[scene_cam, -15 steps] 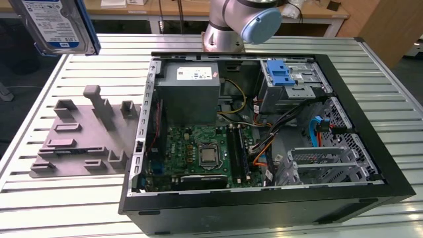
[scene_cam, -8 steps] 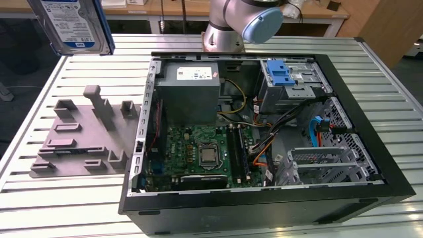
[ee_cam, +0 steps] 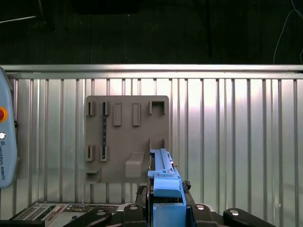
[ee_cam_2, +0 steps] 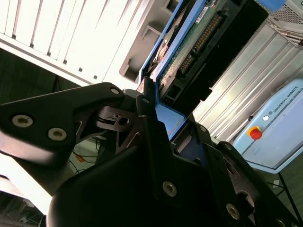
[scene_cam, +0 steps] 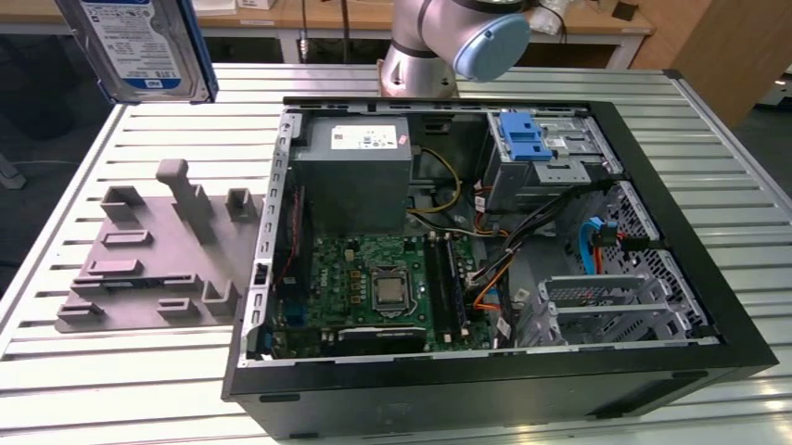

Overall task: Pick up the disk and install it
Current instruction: 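Pick up the disk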

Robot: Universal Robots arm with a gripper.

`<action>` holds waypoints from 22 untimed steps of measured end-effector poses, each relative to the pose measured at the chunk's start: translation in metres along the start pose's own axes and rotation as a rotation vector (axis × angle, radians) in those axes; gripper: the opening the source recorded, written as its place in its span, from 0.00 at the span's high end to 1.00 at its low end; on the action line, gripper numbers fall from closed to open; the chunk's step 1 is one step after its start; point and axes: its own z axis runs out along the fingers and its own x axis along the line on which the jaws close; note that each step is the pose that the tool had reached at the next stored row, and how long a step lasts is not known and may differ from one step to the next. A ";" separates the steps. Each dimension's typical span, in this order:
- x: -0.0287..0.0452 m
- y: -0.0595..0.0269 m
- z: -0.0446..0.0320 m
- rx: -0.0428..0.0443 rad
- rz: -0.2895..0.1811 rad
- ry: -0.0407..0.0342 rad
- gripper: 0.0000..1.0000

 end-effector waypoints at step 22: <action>-0.0001 -0.0095 -0.0001 0.0000 0.000 0.0000 0.64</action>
